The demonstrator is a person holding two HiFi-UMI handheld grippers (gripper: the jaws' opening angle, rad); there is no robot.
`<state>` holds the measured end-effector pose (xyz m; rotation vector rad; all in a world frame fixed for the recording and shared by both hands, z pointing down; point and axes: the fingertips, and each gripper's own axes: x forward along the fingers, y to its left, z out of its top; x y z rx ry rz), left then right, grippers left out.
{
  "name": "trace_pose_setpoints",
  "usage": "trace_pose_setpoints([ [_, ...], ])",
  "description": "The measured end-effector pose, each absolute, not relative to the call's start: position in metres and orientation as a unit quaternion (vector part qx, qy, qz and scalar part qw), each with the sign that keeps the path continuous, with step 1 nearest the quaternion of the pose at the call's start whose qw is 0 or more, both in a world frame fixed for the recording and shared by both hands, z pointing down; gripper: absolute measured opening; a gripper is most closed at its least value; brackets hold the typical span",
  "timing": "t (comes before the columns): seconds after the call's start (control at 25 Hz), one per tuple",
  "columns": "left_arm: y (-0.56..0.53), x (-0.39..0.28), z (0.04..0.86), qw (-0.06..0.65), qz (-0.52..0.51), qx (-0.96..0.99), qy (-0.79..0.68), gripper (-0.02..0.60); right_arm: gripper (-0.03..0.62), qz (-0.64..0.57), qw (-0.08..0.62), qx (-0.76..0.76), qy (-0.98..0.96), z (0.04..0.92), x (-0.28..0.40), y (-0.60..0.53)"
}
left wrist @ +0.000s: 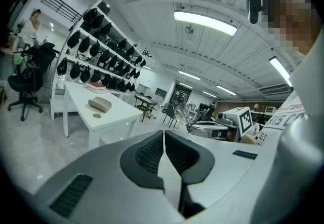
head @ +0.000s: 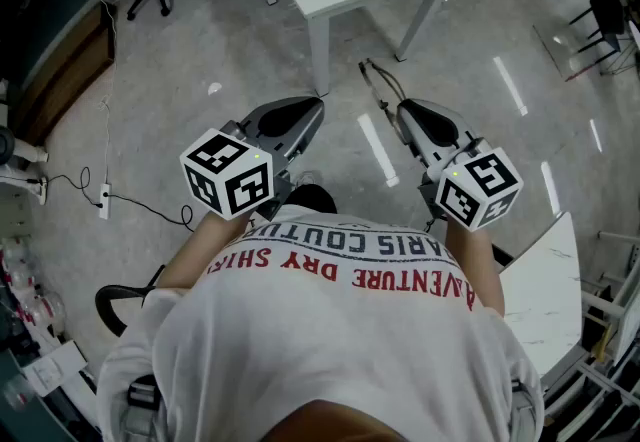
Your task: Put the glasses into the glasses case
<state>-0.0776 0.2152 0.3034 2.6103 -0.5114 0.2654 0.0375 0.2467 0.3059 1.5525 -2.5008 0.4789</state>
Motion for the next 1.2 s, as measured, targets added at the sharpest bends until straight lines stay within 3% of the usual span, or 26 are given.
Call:
trace_pose_setpoints([
  [0.68, 0.193, -0.073, 0.311, 0.23, 0.087, 0.953, -0.18, 0.034, 0.037, 0.148, 0.082, 0.525, -0.834, 0.31, 0.039, 0.217],
  [1.2, 0.09, -0.053, 0.326, 0.252, 0.088, 0.947, -0.179, 0.034, 0.037, 0.158, 0.1, 0.524, -0.831, 0.319, 0.06, 0.117],
])
